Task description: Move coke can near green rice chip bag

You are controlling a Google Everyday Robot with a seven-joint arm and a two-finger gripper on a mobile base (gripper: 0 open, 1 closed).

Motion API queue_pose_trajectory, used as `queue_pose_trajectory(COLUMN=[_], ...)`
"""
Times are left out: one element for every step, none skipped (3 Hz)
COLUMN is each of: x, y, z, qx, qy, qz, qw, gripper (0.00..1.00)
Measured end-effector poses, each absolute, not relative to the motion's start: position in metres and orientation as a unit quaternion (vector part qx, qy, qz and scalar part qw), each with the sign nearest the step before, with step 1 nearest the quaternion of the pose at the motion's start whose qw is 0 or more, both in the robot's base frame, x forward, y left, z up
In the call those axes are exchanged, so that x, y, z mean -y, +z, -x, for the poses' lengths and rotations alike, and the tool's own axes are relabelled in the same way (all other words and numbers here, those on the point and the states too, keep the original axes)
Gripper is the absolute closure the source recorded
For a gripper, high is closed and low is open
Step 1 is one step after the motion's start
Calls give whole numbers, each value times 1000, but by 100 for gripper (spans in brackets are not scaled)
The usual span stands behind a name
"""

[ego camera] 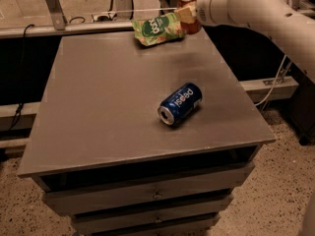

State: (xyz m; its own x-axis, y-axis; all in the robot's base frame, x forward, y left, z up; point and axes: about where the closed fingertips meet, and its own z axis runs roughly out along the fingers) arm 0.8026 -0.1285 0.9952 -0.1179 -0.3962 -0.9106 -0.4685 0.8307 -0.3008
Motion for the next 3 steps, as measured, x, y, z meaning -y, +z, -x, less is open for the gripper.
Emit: queue_pose_trajectory(x=[139, 145, 145], y=[978, 957, 940], z=[-825, -844, -858], qx=[-755, -761, -758], qy=[37, 63, 91], qz=[263, 238, 214], qw=[599, 601, 610], gripper=[100, 100, 100])
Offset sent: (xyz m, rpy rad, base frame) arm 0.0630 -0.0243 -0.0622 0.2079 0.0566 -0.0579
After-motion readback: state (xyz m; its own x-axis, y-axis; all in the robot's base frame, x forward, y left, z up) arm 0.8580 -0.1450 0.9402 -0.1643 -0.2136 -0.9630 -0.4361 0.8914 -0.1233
